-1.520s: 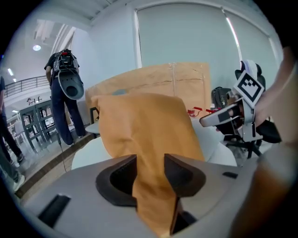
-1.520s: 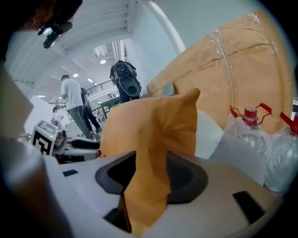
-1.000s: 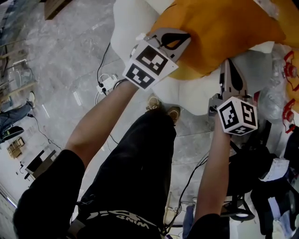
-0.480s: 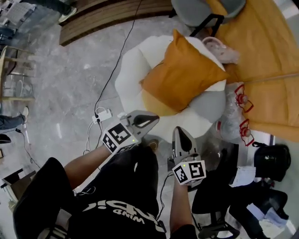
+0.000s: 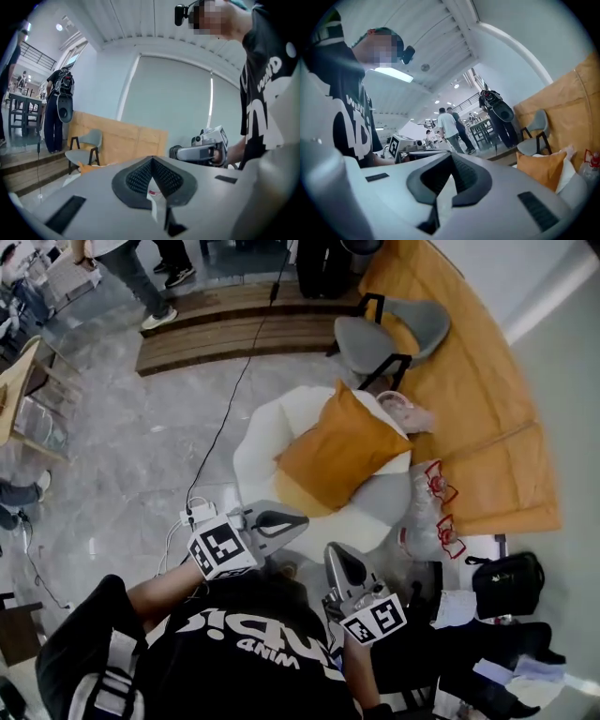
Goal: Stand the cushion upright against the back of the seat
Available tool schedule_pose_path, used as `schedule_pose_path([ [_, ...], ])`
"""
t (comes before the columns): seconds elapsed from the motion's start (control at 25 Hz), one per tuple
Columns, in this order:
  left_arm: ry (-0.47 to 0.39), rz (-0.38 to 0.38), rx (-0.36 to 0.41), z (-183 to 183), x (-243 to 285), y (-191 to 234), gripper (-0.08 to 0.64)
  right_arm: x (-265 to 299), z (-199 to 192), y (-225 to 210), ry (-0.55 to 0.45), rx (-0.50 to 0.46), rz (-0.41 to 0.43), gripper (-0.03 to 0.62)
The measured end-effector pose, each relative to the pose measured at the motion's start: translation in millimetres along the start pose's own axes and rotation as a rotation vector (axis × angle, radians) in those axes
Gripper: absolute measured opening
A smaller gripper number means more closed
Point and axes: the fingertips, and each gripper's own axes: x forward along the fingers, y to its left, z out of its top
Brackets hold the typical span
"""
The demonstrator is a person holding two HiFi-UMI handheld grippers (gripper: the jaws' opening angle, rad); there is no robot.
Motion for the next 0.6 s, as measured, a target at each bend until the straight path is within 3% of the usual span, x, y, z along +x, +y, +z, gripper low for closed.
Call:
schedule_pose_path([
  [0.16,-0.061,0.028,0.017,27,-20,-19,0.006,2,27,24,-0.059,-0.022,-0.002,0.02],
  [0.32,-0.092,0.071,0.063,40,-26,-27,0.006,15,34,37,-0.05,-0.098,-0.036,0.02],
  [0.4,-0.102,0.124,0.106,42,-25,-22,0.006,22,31,35,-0.03,-0.144,-0.088,0.02],
  [0.52,-0.081,0.266,0.182,43,-28,-7,0.006,28,28,27,-0.006,-0.196,-0.209,0.02],
  [0.6,-0.082,0.28,0.186,44,-28,-7,0.006,30,28,25,-0.004,-0.207,-0.243,0.02],
])
